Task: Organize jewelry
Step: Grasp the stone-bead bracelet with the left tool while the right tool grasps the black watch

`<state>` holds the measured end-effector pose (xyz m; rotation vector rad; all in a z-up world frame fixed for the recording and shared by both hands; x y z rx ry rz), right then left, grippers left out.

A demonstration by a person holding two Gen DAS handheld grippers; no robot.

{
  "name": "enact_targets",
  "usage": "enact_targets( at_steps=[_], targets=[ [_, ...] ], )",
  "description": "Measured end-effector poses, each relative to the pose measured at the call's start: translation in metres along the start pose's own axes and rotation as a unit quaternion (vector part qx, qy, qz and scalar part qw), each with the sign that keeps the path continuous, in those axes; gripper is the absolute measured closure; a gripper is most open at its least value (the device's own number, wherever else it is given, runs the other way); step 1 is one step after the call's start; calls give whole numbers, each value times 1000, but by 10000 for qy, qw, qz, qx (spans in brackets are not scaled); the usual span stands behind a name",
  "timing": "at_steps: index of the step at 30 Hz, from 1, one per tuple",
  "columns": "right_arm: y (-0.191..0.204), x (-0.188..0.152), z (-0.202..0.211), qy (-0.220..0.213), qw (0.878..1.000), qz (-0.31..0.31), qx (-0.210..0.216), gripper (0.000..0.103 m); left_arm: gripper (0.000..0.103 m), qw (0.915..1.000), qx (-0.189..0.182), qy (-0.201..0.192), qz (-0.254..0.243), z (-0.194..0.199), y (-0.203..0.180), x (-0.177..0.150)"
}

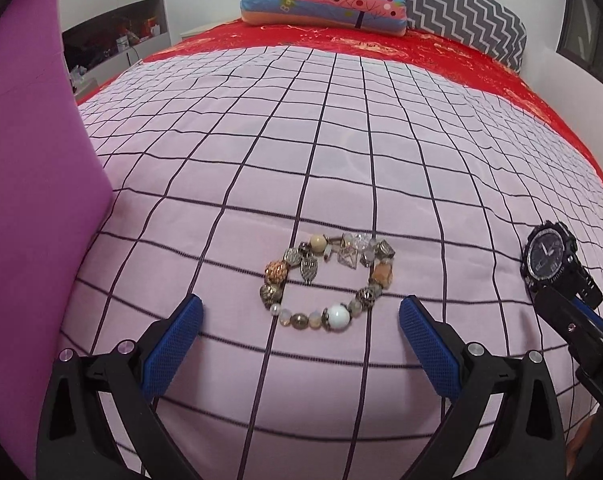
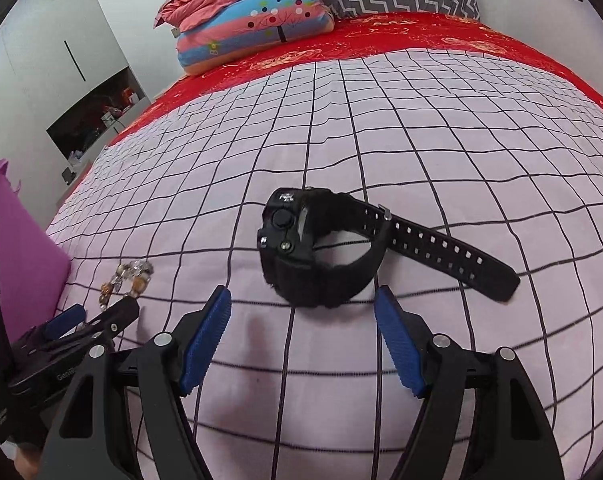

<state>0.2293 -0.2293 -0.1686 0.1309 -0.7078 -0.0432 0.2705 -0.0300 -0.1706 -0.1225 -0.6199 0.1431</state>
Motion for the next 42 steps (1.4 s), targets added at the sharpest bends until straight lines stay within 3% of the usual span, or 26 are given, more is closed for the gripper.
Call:
enact_targets(
  at_steps=[13, 16, 18, 19, 20, 22, 23, 24, 42],
  targets=[
    [-6, 17, -23, 90, 9993, 183, -310, 31, 7, 9997, 29, 0, -250, -20, -15, 13],
    [-3, 19, -29, 196, 9981, 367, -455, 32, 15, 9996, -66, 22, -267, -20, -17, 12],
    [-2, 19, -31, 232, 9973, 461, -526, 34, 34, 9995, -158, -8, -272, -17, -17, 11],
    [-2, 20, -31, 251, 9967, 497, -584, 37, 39, 9994, -196, -12, -280, -15, -18, 11],
    [-3, 20, -32, 261, 9963, 515, -640, 44, 47, 9993, -243, 4, -284, -14, -19, 10],
    [-4, 20, -32, 287, 9959, 547, -666, 44, 61, 9991, -291, 10, -321, -12, -21, 7],
    [-3, 21, -32, 291, 9956, 576, -673, 45, 75, 9990, -312, 13, -328, -10, -22, 5],
    [-3, 21, -32, 280, 9955, 606, -676, 46, 82, 9990, -324, 18, -296, -9, -22, 4],
    [2, 9, -5, -94, 9992, 376, -110, 50, 83, 9973, -722, 35, -123, 23, -16, -7]
  ],
)
Point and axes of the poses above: each gripper's, at about its wrist camera, not at the fingertips, and z roughly against the way its jaws point, y to its left, x to its top, the point moved 6 cm from there along -z, roughly the way its jaws point, and after that the axes turned 13 degrees about z, right-handed, at the moved point
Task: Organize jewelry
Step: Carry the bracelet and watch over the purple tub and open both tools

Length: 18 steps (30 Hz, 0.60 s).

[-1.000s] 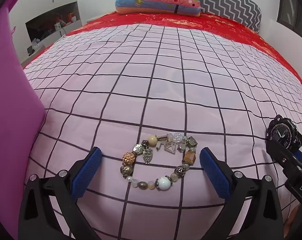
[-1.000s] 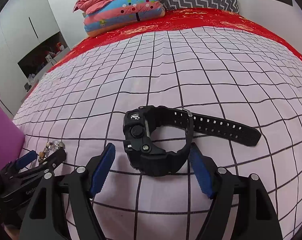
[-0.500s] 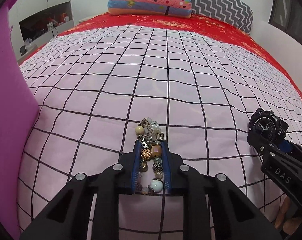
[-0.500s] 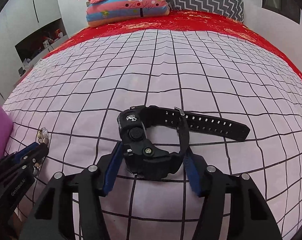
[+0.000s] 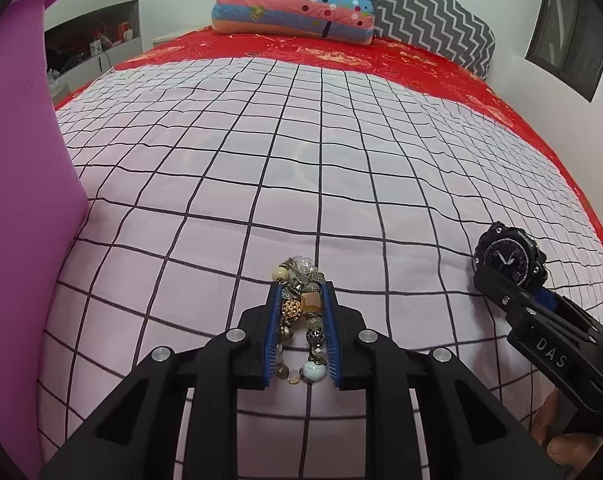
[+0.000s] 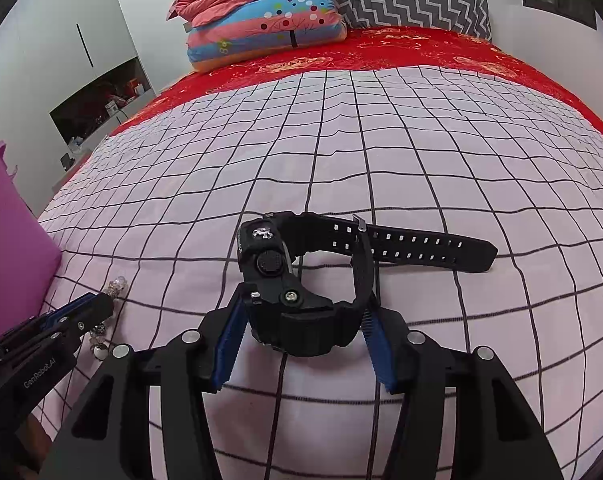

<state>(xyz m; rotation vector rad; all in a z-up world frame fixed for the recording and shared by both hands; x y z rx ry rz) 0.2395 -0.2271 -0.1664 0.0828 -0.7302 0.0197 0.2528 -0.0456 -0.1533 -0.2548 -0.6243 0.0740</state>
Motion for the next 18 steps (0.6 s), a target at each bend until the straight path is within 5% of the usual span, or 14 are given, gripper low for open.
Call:
enact_targets(
  at_steps=[18],
  targets=[
    [30, -5, 59, -201, 9996, 127, 137, 50, 83, 9994, -244, -227, 43, 65, 3, 0]
  ],
)
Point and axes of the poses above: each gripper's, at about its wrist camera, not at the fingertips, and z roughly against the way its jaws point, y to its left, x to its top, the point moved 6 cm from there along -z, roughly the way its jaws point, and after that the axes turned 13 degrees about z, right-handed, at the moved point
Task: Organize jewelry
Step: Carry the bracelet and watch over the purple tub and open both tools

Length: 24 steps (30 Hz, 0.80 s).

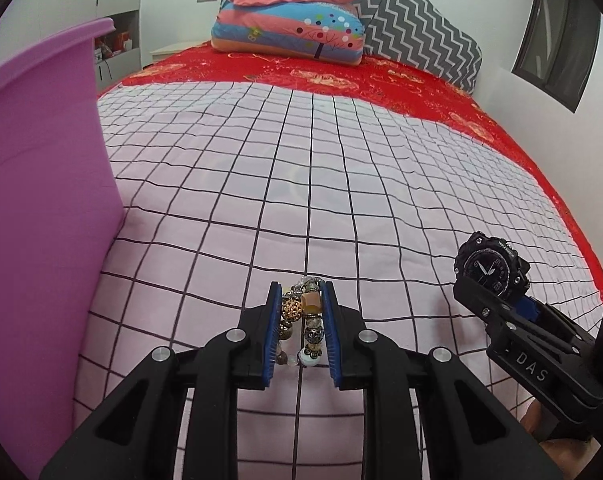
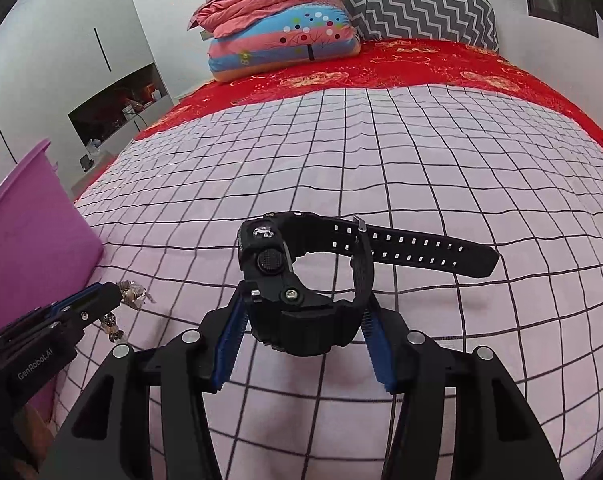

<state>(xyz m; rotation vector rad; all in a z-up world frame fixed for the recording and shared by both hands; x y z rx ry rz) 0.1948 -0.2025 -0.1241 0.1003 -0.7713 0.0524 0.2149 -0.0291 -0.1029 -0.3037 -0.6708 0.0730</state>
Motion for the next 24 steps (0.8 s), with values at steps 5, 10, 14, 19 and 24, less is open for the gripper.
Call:
enact_targets(
  at_steps=[5, 10, 14, 19, 24],
  targets=[
    [17, 5, 23, -98, 9998, 137, 43, 50, 83, 9998, -14, -173, 36, 29, 7, 4],
    [36, 9, 48, -251, 9992, 291, 108, 50, 83, 9994, 25, -327, 63, 58, 14, 3],
    [52, 12, 70, -364, 9984, 398, 161, 50, 83, 9988, -3, -487, 82, 83, 19, 2],
    [73, 20, 96, -553, 9968, 525, 247, 50, 83, 9977, -59, -656, 168, 118, 26, 5],
    [101, 33, 121, -763, 9943, 628, 395, 50, 83, 9960, -85, -875, 180, 152, 33, 13]
  ],
)
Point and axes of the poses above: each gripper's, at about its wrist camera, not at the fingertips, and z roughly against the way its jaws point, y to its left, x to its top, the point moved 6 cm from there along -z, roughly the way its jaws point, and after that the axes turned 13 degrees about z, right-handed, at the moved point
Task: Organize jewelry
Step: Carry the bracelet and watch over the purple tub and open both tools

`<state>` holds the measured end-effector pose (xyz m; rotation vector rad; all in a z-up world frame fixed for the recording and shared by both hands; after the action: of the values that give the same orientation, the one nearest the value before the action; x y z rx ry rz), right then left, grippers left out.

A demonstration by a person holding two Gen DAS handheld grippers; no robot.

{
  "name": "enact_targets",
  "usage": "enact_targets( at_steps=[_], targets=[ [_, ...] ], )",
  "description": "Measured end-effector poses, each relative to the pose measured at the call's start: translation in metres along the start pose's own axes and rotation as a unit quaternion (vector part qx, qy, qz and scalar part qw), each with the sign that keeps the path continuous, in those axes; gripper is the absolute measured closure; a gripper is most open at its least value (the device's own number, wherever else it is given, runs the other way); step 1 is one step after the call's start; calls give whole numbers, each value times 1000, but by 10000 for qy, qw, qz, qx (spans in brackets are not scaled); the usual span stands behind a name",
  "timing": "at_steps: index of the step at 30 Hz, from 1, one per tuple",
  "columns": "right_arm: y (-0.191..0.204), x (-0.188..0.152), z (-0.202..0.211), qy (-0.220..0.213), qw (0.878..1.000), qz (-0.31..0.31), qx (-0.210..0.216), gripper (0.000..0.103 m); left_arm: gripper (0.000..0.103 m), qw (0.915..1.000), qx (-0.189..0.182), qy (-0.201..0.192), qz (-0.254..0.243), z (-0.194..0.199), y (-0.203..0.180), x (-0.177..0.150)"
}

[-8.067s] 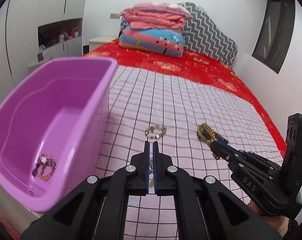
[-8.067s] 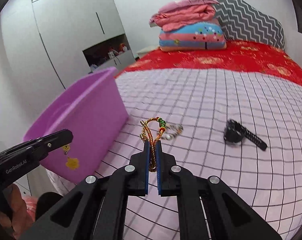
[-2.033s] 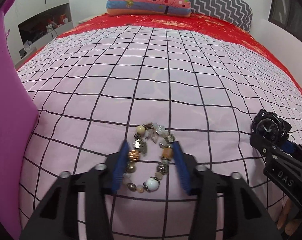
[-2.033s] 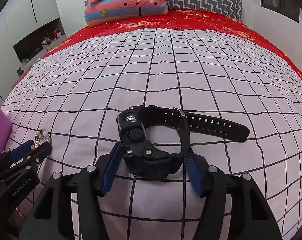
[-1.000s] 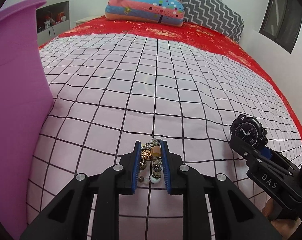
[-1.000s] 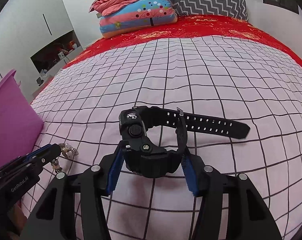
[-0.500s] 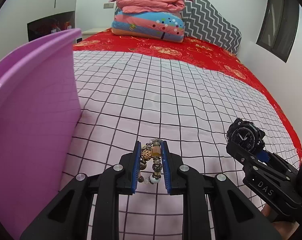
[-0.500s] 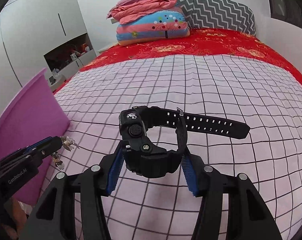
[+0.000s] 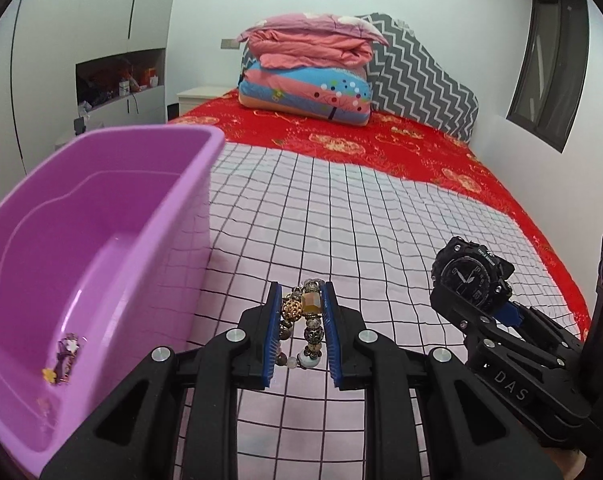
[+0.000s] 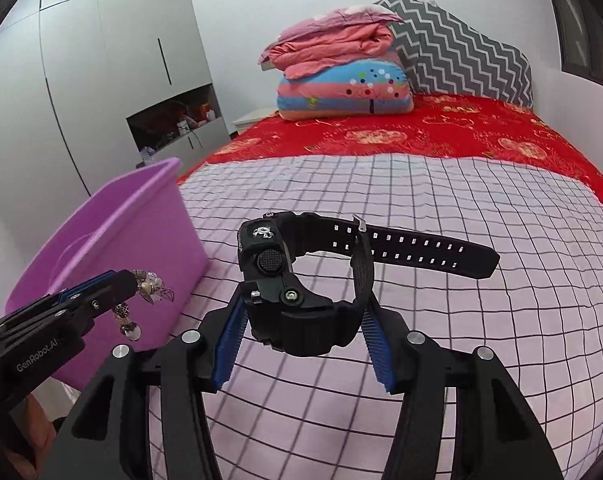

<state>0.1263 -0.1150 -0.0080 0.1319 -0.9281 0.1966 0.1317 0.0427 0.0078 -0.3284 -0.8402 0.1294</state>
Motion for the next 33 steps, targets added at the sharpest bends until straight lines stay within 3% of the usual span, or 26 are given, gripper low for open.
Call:
enact_targets(
  at_steps=[13, 25, 33],
  targets=[
    [88, 46, 18, -307, 9973, 467, 477, 50, 83, 9990, 172, -343, 240, 55, 54, 33],
    [181, 79, 0, -351, 9886, 945, 1117, 50, 83, 9932, 726, -691, 594, 88, 140, 59],
    [230, 90, -21, -187, 9818, 1333, 1338, 50, 83, 9883, 1062, -636, 889, 85, 186, 61]
  ],
)
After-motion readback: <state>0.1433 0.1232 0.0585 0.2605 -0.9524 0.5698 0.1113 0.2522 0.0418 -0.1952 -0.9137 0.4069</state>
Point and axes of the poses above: each gripper's, at about its wrist camera, not at the fingertips, and z roughly against the way its jaws point, y to its left, x to its top, the point moved 6 cm from there along -z, roughly the way its jaws point, and after that the axes turned 13 degrees about z, right-handed, at the moved point
